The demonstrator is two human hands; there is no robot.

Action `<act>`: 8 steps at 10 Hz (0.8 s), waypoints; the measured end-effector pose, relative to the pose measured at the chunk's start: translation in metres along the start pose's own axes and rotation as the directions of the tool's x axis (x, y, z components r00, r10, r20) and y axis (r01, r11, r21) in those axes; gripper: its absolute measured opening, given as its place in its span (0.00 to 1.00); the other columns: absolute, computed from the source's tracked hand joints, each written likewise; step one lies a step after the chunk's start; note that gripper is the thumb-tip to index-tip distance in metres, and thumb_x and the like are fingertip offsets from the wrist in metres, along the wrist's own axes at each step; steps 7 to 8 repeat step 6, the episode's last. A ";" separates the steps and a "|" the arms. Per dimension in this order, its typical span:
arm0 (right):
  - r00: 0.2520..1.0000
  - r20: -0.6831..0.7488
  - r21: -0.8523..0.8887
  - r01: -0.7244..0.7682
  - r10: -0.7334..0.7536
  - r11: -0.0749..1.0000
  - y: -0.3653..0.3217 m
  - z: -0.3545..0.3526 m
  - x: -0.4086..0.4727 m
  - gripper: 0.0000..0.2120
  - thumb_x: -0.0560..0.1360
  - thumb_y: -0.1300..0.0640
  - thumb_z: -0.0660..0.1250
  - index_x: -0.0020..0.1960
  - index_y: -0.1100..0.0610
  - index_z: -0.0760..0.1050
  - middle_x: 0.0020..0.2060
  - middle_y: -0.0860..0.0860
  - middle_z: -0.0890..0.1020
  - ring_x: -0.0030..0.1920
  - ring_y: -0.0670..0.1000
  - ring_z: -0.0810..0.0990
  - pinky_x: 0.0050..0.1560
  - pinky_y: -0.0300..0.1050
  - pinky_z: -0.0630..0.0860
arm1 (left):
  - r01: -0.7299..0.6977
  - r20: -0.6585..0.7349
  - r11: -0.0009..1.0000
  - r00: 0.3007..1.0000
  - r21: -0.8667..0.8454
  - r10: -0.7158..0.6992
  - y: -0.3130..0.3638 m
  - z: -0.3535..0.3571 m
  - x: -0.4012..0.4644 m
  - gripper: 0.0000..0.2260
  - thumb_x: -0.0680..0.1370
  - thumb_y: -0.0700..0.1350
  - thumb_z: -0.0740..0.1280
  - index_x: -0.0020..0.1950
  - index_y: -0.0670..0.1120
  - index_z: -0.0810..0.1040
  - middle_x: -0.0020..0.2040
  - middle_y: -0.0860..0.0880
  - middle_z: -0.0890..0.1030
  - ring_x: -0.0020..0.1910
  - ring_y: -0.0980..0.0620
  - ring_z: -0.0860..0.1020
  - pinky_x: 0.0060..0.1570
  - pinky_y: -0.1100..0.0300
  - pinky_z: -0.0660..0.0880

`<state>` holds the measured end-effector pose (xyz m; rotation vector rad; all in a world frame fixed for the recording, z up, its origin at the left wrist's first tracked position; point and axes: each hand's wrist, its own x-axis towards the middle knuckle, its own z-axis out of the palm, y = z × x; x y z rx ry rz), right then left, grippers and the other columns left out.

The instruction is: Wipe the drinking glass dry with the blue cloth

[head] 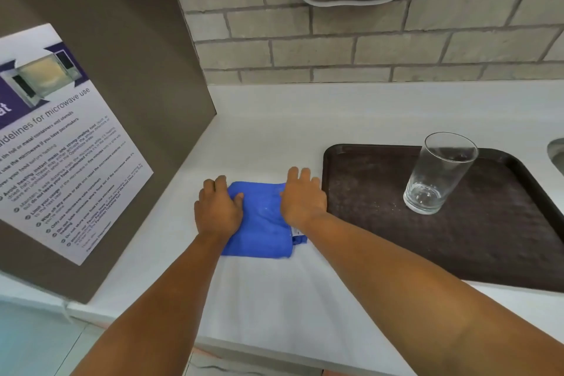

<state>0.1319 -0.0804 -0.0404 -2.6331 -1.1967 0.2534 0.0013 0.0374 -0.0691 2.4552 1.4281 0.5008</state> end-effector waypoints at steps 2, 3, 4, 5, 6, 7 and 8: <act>0.929 0.225 -0.245 0.345 -0.293 0.906 0.010 0.014 -0.016 0.31 0.83 0.43 0.46 0.82 0.56 0.46 0.82 0.54 0.48 0.81 0.57 0.43 0.76 0.63 0.38 | -0.257 0.237 0.952 0.947 0.165 0.215 0.005 0.010 -0.004 0.24 0.83 0.53 0.55 0.78 0.45 0.62 0.79 0.46 0.60 0.77 0.45 0.60 0.70 0.47 0.60; 0.924 0.288 -0.184 0.310 -0.250 0.933 0.016 0.019 -0.018 0.32 0.83 0.41 0.45 0.82 0.55 0.42 0.82 0.52 0.43 0.81 0.55 0.38 0.75 0.63 0.34 | -0.241 0.339 0.949 0.927 0.206 0.162 0.006 0.012 -0.005 0.26 0.84 0.55 0.50 0.80 0.46 0.54 0.81 0.47 0.53 0.79 0.47 0.52 0.72 0.45 0.55; 0.915 0.304 -0.151 0.322 -0.266 0.935 0.018 0.013 -0.020 0.33 0.83 0.40 0.45 0.82 0.54 0.41 0.82 0.52 0.42 0.80 0.54 0.37 0.76 0.63 0.34 | -0.207 0.430 0.957 0.897 0.201 0.104 0.006 0.008 -0.007 0.28 0.84 0.57 0.47 0.81 0.48 0.47 0.82 0.49 0.46 0.80 0.48 0.46 0.75 0.42 0.48; 0.917 0.251 -0.086 0.339 -0.309 0.937 0.026 0.003 -0.023 0.34 0.83 0.40 0.47 0.82 0.54 0.41 0.82 0.52 0.43 0.81 0.53 0.39 0.77 0.61 0.34 | -0.172 0.437 0.970 0.896 0.173 0.081 0.010 -0.001 -0.009 0.29 0.83 0.59 0.48 0.81 0.49 0.45 0.82 0.50 0.45 0.80 0.49 0.43 0.75 0.41 0.44; 0.922 0.147 -0.058 0.370 -0.359 0.927 0.039 -0.019 -0.025 0.35 0.82 0.41 0.52 0.82 0.54 0.42 0.82 0.52 0.44 0.81 0.53 0.40 0.77 0.59 0.35 | -0.182 0.374 0.979 0.917 0.094 0.135 0.023 -0.011 -0.010 0.29 0.83 0.57 0.50 0.81 0.48 0.48 0.82 0.49 0.47 0.80 0.49 0.45 0.76 0.42 0.44; 0.922 0.147 -0.058 0.370 -0.359 0.927 0.039 -0.019 -0.025 0.35 0.82 0.41 0.52 0.82 0.54 0.42 0.82 0.52 0.44 0.81 0.53 0.40 0.77 0.59 0.35 | -0.182 0.374 0.979 0.917 0.094 0.135 0.023 -0.011 -0.010 0.29 0.83 0.57 0.50 0.81 0.48 0.48 0.82 0.49 0.47 0.80 0.49 0.45 0.76 0.42 0.44; 0.922 0.147 -0.058 0.370 -0.359 0.927 0.039 -0.019 -0.025 0.35 0.82 0.41 0.52 0.82 0.54 0.42 0.82 0.52 0.44 0.81 0.53 0.40 0.77 0.59 0.35 | -0.182 0.374 0.979 0.917 0.094 0.135 0.023 -0.011 -0.010 0.29 0.83 0.57 0.50 0.81 0.48 0.48 0.82 0.49 0.47 0.80 0.49 0.45 0.76 0.42 0.44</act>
